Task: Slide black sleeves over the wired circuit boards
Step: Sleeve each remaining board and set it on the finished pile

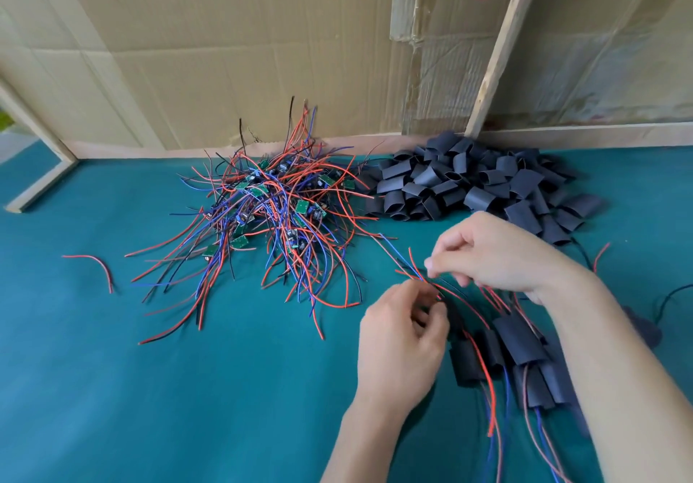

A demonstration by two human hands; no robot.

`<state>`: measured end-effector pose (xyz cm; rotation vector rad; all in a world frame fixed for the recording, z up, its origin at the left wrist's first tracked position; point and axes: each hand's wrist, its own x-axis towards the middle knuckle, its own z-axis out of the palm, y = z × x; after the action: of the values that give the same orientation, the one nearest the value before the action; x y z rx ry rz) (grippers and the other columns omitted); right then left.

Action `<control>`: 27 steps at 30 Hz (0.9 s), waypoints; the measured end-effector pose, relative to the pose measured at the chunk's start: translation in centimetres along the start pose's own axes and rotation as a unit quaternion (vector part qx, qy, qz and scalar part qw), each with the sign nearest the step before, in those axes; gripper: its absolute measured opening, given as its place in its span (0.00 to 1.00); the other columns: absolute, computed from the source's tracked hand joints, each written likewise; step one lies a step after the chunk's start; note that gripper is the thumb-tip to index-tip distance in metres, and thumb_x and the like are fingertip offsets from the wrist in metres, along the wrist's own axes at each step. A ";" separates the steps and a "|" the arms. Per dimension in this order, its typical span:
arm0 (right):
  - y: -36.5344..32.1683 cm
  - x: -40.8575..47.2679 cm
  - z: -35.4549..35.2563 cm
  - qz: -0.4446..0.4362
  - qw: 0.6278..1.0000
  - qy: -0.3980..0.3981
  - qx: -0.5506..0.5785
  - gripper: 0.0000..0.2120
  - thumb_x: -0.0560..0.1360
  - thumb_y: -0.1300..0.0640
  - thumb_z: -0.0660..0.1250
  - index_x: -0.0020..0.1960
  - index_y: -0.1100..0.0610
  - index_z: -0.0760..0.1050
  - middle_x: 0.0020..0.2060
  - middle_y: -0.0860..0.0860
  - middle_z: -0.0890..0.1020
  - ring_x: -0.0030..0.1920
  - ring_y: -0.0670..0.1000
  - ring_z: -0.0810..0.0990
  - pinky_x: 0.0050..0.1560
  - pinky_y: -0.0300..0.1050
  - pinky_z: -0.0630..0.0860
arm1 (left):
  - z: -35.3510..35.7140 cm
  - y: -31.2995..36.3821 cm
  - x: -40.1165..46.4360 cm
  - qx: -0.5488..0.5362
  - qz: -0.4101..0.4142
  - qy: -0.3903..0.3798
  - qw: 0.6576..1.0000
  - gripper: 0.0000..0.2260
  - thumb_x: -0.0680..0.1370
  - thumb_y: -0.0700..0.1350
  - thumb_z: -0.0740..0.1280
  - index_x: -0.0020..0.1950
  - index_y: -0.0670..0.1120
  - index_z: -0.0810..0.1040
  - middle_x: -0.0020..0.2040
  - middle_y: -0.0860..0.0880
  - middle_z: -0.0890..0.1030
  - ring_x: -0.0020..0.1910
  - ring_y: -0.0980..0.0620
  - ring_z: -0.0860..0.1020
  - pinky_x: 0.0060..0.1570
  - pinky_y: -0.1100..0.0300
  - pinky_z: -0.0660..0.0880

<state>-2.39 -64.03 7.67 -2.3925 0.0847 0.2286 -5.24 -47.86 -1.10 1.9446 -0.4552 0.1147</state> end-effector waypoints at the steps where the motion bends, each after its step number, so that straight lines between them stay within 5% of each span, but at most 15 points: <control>1: -0.4 0.2 0.5 -0.015 0.999 0.031 0.008 0.06 0.73 0.50 0.74 0.38 0.49 0.85 0.28 0.46 0.83 0.28 0.44 0.75 0.39 0.46 0.74 | 0.0 0.0 0.0 0.013 0.007 -0.011 1.000 0.05 0.74 0.50 0.67 0.47 0.53 0.79 0.40 0.57 0.80 0.35 0.58 0.76 0.40 0.57 0.76; 5: -3.1 1.2 4.5 -0.093 0.993 0.073 -0.006 0.08 0.76 0.52 0.72 0.52 0.42 0.84 0.42 0.44 0.86 0.46 0.48 0.82 0.54 0.46 0.77 | -0.1 0.1 -0.2 0.052 0.037 -0.027 0.998 0.04 0.70 0.51 0.68 0.41 0.53 0.75 0.37 0.58 0.77 0.34 0.59 0.73 0.36 0.61 0.70; 9: -4.0 2.1 7.4 -0.109 0.992 -0.030 -0.052 0.24 0.81 0.50 0.64 0.75 0.35 0.68 0.66 0.49 0.81 0.71 0.52 0.70 0.69 0.49 0.67 | -0.4 0.2 -0.4 -0.001 0.037 -0.058 0.998 0.06 0.72 0.49 0.67 0.41 0.47 0.76 0.35 0.52 0.81 0.32 0.54 0.74 0.34 0.54 0.73; 12: -3.6 2.8 7.3 -0.096 0.990 -0.090 -0.051 0.28 0.81 0.54 0.61 0.77 0.32 0.64 0.68 0.52 0.79 0.73 0.53 0.66 0.72 0.51 0.65 | -0.6 0.5 -0.3 0.006 0.031 -0.066 0.997 0.05 0.72 0.48 0.66 0.41 0.47 0.76 0.35 0.51 0.80 0.33 0.50 0.75 0.35 0.49 0.74; 16: -4.0 3.1 7.8 -0.083 0.993 -0.060 -0.062 0.26 0.80 0.54 0.61 0.75 0.37 0.70 0.73 0.45 0.75 0.76 0.50 0.60 0.74 0.50 0.60 | -0.9 0.6 -0.2 -0.005 0.010 -0.057 0.998 0.08 0.72 0.49 0.66 0.42 0.45 0.76 0.33 0.48 0.79 0.32 0.46 0.74 0.34 0.48 0.73; 21: -3.7 3.0 6.9 -0.087 0.996 0.029 -0.023 0.19 0.76 0.55 0.67 0.65 0.45 0.82 0.63 0.42 0.84 0.68 0.47 0.77 0.68 0.43 0.70 | -0.9 0.4 0.0 -0.046 -0.024 -0.024 0.998 0.07 0.70 0.43 0.66 0.34 0.52 0.72 0.28 0.59 0.73 0.27 0.59 0.67 0.29 0.64 0.63; 23: -3.4 2.8 6.0 -0.087 0.993 0.080 0.007 0.13 0.75 0.56 0.69 0.55 0.45 0.87 0.52 0.41 0.87 0.57 0.42 0.83 0.59 0.36 0.74 | -0.9 0.2 0.3 -0.093 -0.051 0.014 0.994 0.04 0.71 0.41 0.64 0.38 0.49 0.75 0.32 0.58 0.78 0.30 0.59 0.72 0.33 0.62 0.70; 27: -2.4 2.5 4.0 -0.079 0.980 0.116 0.140 0.07 0.73 0.55 0.71 0.42 0.49 0.88 0.39 0.41 0.88 0.47 0.41 0.85 0.51 0.43 0.80 | -1.1 -0.4 0.6 -0.200 -0.118 0.102 0.967 0.09 0.77 0.36 0.63 0.46 0.47 0.81 0.43 0.54 0.83 0.40 0.52 0.84 0.43 0.58 0.81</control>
<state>-0.20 -59.53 5.85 -2.1217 0.0322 -0.1312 -4.42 -46.93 -0.83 1.5555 -0.0949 0.0628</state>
